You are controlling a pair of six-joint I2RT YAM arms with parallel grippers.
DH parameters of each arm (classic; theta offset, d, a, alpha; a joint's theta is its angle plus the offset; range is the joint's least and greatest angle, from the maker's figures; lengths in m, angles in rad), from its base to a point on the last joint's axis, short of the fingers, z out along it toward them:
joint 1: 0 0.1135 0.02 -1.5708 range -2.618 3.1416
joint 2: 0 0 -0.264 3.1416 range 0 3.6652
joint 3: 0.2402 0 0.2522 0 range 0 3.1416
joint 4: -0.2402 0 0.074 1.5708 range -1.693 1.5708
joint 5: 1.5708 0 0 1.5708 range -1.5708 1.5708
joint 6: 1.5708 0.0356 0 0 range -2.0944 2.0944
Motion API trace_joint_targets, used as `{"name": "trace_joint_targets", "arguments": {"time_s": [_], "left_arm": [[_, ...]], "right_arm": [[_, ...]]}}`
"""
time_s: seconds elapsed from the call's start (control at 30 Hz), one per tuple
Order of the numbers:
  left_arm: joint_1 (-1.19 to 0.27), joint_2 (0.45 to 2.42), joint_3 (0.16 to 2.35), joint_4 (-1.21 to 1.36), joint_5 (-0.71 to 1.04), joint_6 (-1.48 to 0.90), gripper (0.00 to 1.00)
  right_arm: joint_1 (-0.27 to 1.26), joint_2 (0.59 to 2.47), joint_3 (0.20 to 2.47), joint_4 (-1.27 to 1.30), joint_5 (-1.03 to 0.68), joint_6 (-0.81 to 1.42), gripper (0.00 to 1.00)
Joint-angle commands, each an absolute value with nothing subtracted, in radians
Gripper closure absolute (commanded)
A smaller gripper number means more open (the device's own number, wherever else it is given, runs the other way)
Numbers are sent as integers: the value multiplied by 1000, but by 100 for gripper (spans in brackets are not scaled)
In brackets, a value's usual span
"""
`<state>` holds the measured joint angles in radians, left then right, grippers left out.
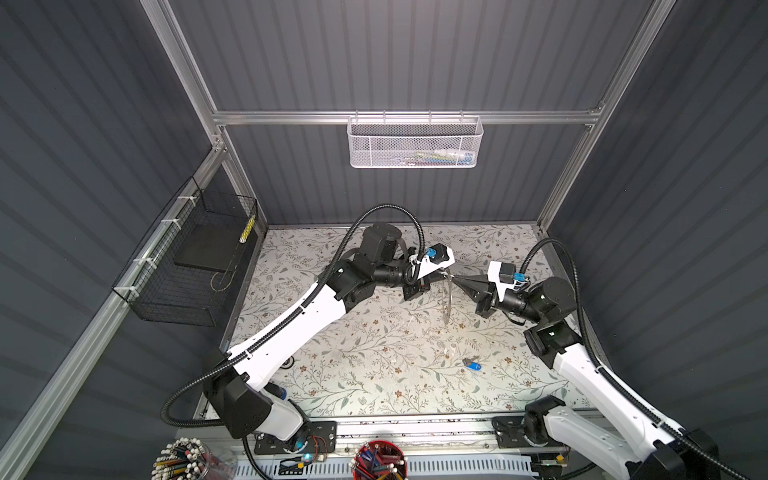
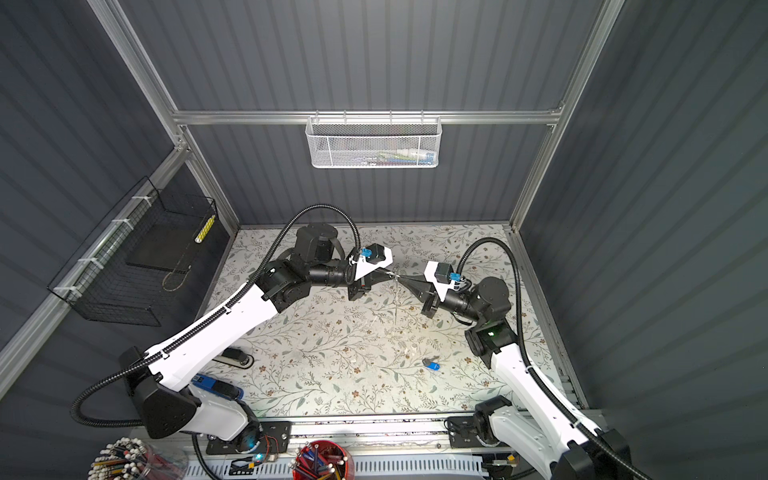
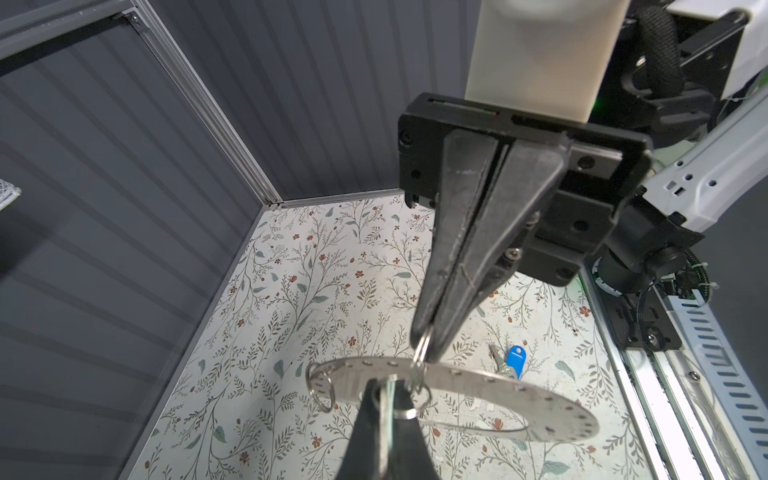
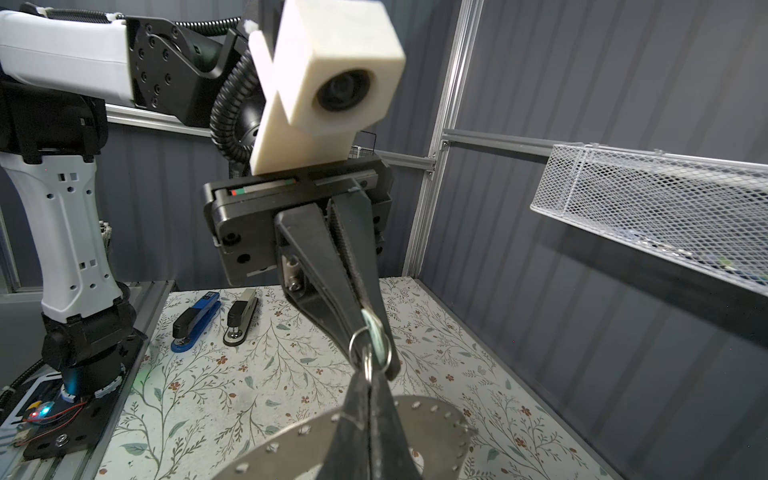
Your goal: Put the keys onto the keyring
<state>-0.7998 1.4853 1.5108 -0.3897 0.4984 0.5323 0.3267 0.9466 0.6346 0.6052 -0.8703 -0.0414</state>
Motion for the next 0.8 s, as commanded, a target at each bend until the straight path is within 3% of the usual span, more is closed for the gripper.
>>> {"name": "trace_joint_targets", "arguments": {"time_s": [0.0, 0.57, 0.77], "left_arm": [[-808, 1496, 1546, -413, 524, 554, 100], [-808, 1502, 1595, -519, 450, 621, 100], [-809, 1615, 1637, -491, 478, 539, 100]], "right_arm": [[321, 947, 636, 613, -887, -42, 100], [305, 920, 594, 480, -831, -104, 99], [305, 891, 582, 361, -671, -151, 67]]}}
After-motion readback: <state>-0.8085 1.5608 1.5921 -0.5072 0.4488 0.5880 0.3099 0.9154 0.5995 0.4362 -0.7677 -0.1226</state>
